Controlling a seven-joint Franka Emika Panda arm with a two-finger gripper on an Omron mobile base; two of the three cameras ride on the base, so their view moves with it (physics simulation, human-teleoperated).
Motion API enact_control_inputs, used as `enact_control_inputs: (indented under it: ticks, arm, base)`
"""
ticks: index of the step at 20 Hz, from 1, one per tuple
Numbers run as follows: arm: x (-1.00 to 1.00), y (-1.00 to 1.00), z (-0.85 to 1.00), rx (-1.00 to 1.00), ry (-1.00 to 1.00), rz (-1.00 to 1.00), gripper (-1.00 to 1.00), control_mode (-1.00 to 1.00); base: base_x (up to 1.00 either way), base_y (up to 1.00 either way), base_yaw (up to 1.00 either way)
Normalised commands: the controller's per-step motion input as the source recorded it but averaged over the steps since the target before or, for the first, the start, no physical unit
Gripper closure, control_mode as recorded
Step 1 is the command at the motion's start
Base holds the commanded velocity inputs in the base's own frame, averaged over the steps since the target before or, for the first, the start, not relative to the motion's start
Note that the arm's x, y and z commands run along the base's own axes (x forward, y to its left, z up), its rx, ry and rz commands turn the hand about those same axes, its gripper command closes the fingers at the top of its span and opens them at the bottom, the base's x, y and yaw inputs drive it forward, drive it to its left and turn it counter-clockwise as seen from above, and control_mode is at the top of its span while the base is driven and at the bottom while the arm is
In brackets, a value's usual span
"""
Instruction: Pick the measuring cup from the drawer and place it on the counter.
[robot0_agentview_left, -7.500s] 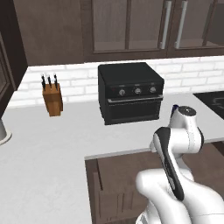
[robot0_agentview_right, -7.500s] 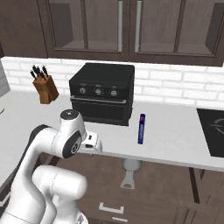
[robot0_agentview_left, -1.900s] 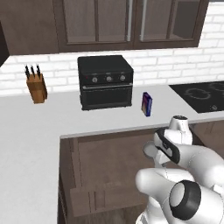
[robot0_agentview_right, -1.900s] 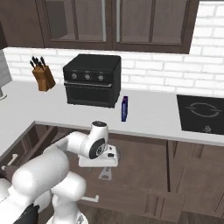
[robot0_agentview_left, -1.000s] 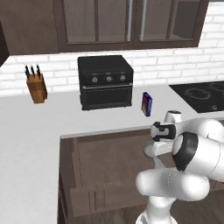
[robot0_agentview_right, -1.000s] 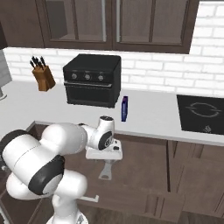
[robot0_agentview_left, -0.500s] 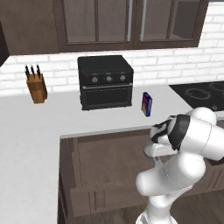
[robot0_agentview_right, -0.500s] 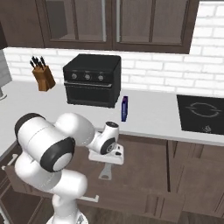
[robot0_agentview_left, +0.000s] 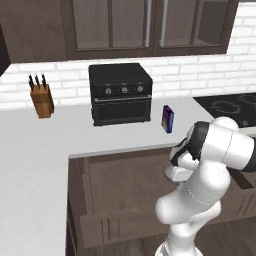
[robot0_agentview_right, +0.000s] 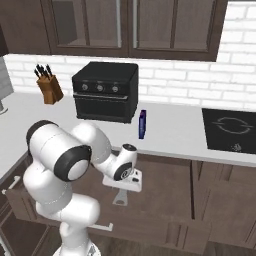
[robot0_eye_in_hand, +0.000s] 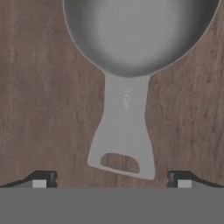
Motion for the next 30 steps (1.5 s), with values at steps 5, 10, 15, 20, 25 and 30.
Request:
enact_control_inputs:
  ticks: [5, 10, 15, 20, 25, 30]
  arm:
    - [0.21, 0.0, -0.24, 0.0, -0.02, 0.0, -1.0, -1.0]
    - [0.34, 0.0, -0.17, 0.0, -0.02, 0.0, -1.0, -1.0]
    - [0.3, -0.02, -0.19, 0.0, -0.01, 0.0, -1.0, -1.0]
    - [0.15, -0.16, -0.29, 0.01, -0.04, 0.0, -1.0, -1.0]
    - [0.03, -0.07, -0.45, 0.0, -0.06, 0.0, 1.0, -1.0]
    - [-0.23, 0.0, -0.08, 0.0, -0.1, 0.01, 1.0, -1.0]
  base:
    - [0.0, 0.0, 0.0]
    - [0.0, 0.0, 0.0]
    - [0.0, 0.0, 0.0]
    - [0.0, 0.0, 0.0]
    - [0.0, 0.0, 0.0]
    - [0.0, 0.0, 0.0]
